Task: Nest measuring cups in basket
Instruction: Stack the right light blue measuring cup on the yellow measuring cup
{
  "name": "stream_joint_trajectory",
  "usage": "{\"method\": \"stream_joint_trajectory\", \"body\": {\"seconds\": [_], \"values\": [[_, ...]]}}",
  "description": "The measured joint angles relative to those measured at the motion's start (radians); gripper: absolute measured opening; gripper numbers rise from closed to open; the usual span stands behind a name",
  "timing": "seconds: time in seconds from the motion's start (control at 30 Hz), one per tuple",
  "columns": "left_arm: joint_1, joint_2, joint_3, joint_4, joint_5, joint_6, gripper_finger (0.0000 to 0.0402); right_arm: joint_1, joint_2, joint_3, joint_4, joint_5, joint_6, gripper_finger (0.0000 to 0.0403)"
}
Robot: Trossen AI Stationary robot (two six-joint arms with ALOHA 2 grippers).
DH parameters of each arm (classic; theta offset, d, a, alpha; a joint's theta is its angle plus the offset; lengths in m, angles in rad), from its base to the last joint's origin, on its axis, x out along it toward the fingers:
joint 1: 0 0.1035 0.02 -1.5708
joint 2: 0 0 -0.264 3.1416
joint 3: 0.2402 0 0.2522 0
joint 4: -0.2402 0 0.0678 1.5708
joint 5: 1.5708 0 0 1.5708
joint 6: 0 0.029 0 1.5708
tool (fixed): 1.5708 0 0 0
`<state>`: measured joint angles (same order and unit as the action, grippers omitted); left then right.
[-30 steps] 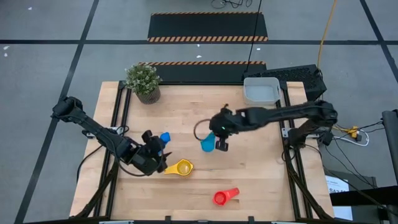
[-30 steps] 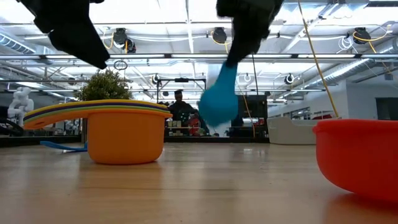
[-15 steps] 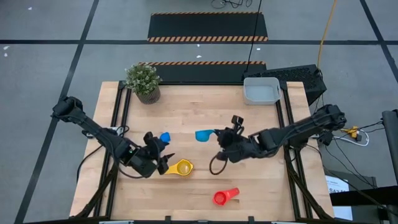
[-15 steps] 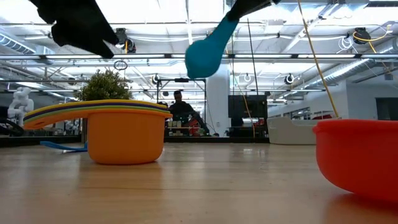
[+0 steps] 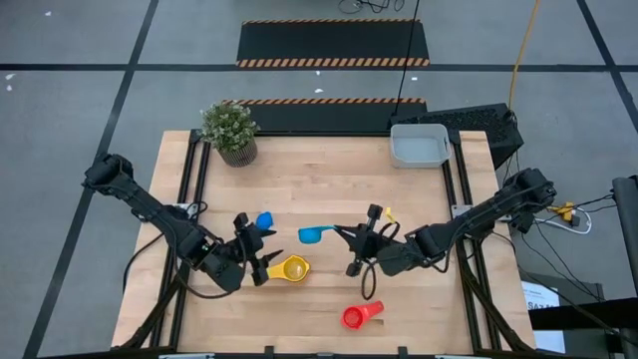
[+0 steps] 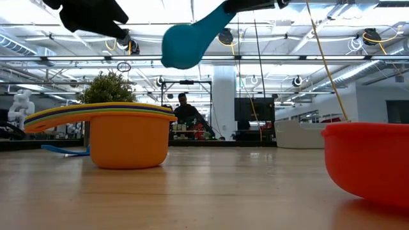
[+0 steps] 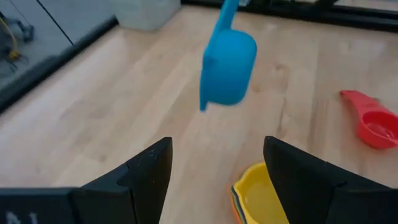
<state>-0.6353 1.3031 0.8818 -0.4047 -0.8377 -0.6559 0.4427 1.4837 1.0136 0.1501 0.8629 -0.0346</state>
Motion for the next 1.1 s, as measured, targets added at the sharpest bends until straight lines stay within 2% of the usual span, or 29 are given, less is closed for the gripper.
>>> {"method": "stream_joint_trajectory", "body": {"seconds": [0.17,0.3,0.53,0.7,0.87,0.97,1.1], "values": [[-0.018,0.013,0.000,0.017,-0.059,0.066,0.0253,-0.002,-0.001,-0.119,0.307,-0.031,-0.121,0.0000],[-0.022,0.013,0.000,0.017,-0.104,0.089,0.0253,-0.002,-0.014,-0.183,0.426,-0.055,-0.162,0.0000],[-0.010,0.013,0.000,0.032,-0.149,0.114,0.0253,-0.002,-0.056,-0.229,0.428,-0.052,-0.164,0.0000],[0.020,0.013,0.000,0.210,-0.150,0.235,0.0253,-0.004,-0.033,-0.225,0.423,-0.049,-0.172,0.0000],[0.071,0.066,-0.001,0.400,-0.095,0.397,0.0253,-0.009,0.018,-0.179,0.413,-0.049,-0.174,0.0000],[0.106,0.113,0.001,0.521,-0.024,0.480,0.0253,-0.009,0.050,-0.125,0.343,-0.048,-0.175,0.0000],[0.146,0.172,0.019,0.567,0.027,0.536,0.0253,-0.009,0.087,-0.054,0.213,-0.046,-0.145,0.0000]]}}
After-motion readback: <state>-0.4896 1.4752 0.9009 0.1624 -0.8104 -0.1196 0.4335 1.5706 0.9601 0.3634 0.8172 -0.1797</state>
